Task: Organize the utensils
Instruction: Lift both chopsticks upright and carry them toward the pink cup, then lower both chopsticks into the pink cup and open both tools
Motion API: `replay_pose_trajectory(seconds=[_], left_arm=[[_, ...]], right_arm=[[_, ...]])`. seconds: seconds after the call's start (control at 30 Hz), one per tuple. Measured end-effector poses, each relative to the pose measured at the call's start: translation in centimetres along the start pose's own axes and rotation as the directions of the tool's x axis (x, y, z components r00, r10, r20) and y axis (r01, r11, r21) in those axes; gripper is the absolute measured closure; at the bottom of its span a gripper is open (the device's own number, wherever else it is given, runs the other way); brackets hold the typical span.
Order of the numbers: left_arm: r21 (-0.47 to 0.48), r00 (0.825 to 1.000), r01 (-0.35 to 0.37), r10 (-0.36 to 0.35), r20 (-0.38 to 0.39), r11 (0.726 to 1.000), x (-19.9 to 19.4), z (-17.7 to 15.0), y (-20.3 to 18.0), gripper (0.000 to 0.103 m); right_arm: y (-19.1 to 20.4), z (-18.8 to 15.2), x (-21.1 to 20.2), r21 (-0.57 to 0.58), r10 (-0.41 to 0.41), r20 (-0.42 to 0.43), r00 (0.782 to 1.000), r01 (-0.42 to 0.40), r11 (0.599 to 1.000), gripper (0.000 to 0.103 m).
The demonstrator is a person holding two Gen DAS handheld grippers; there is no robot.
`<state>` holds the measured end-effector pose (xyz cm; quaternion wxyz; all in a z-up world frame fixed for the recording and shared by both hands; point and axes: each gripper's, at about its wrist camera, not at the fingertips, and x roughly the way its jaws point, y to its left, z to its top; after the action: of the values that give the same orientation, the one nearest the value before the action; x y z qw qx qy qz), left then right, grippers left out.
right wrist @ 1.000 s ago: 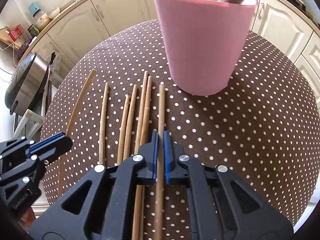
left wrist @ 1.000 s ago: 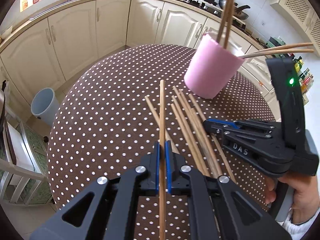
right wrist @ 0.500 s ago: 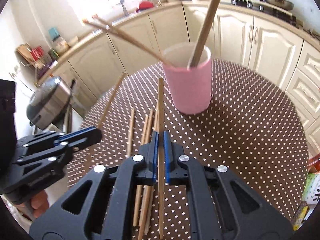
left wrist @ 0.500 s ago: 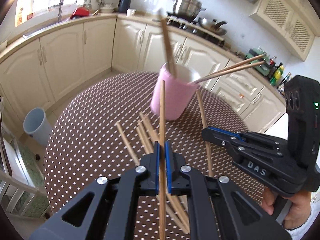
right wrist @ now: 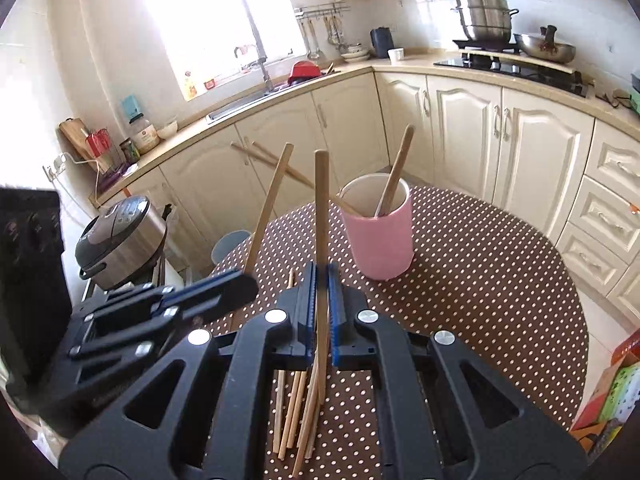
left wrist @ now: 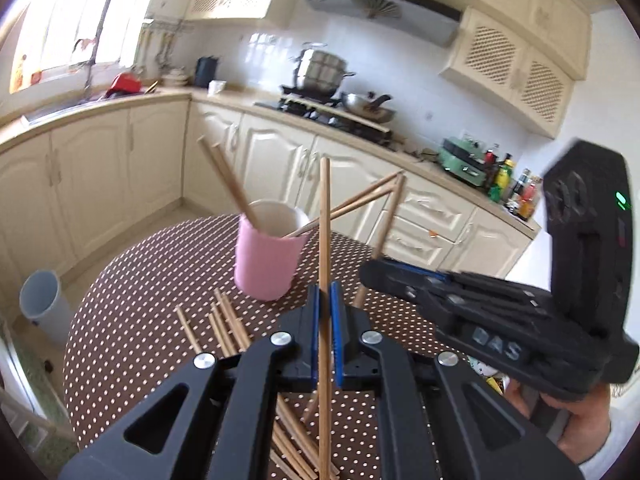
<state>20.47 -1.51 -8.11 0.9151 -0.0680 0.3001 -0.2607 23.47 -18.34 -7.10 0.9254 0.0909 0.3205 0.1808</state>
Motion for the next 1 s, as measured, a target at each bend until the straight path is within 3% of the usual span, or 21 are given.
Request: replay_pose_trajectory(seconds=[0.33,0.57,0.77,1.0], left_arm=[[0.104,0.995,0.094,-0.095,0.011,0.990,0.1,-0.5,-2.1,0.097],[0.136,0.996,0.092,-0.091,-0.016,0.986,1.1,-0.5,-2.1,0.097],[0.199,0.999,0.051,-0.050,-0.010,0.979,2.1,0.3,-3.0,0.097],[0.255,0.997,-0.052,0.036,0.066,0.965,1.4,2.4,-3.0,0.097]], right_arm=[[-1.1,1.3,-0.6,0.033,0.061,0.045,0.997,-0.062,0.998,0.097],[-1.6,1.9,-0.9,0.048,0.128,0.059,0.990,-0.131,0.990,0.097],[-1.9,2.5,-0.7,0.043,0.114,0.066,0.991,-0.117,0.992,0.097],[-1.9,3.5,-1.7,0.013,0.043,0.129,0.991,-0.045,0.999,0.097]])
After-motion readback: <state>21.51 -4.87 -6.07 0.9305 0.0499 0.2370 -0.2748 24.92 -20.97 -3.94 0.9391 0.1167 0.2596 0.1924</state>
